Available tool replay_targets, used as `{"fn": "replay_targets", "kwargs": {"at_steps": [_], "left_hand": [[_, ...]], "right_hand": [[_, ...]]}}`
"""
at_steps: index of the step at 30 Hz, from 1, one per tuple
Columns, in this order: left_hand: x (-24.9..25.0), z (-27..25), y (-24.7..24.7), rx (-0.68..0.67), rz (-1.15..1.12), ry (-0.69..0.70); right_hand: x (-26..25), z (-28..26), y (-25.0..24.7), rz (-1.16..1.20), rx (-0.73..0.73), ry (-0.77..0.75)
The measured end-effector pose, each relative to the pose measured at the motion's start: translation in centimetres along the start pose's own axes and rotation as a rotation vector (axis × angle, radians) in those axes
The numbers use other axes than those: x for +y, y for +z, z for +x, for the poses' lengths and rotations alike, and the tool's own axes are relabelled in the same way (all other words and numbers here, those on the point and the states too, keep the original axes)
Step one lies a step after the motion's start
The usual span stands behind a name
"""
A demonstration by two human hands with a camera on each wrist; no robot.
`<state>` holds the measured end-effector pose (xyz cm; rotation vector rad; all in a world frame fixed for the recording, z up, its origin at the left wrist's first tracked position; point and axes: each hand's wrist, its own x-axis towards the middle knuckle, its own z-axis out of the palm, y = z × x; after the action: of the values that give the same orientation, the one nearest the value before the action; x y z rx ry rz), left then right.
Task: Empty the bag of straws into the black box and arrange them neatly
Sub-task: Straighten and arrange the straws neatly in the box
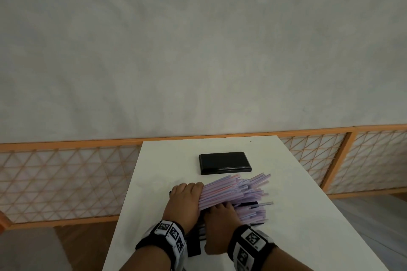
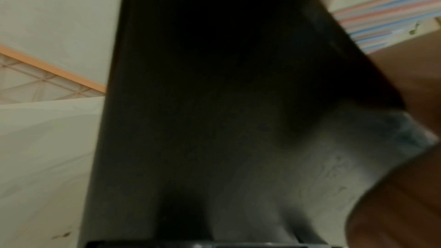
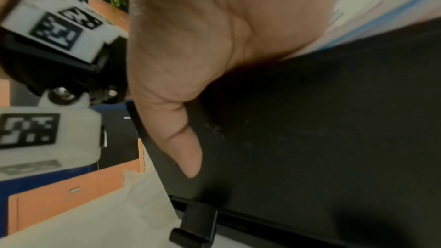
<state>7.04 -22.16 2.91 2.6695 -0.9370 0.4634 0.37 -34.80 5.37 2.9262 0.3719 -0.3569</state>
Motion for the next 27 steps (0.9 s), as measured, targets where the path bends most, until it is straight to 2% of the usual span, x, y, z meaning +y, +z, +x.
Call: {"fn": "replay_targets", "kwargs": {"at_steps": [16,21,24,27], "left_hand": [[-0.1,0.0,0.3,0.077,0.013,0.039],[-0.2,0.1,0.4,0.07,0.002,0.039],[-0.2,0.3,0.3,0.052,0.003,0.027],[-0.2,0.3,0.2,0.043,0.007,0.01]], "right_hand": [[0.3,-0.5,-0.8,0.089,0.028,-0.014],[1.0,-0.4,0.7,0.101,0.173,-0.079],[1.5,-0.4,2.1,0.121,0.266,-0.194],[1.7,-1.2,2.5,0.254,0.41,-0.291]]}}
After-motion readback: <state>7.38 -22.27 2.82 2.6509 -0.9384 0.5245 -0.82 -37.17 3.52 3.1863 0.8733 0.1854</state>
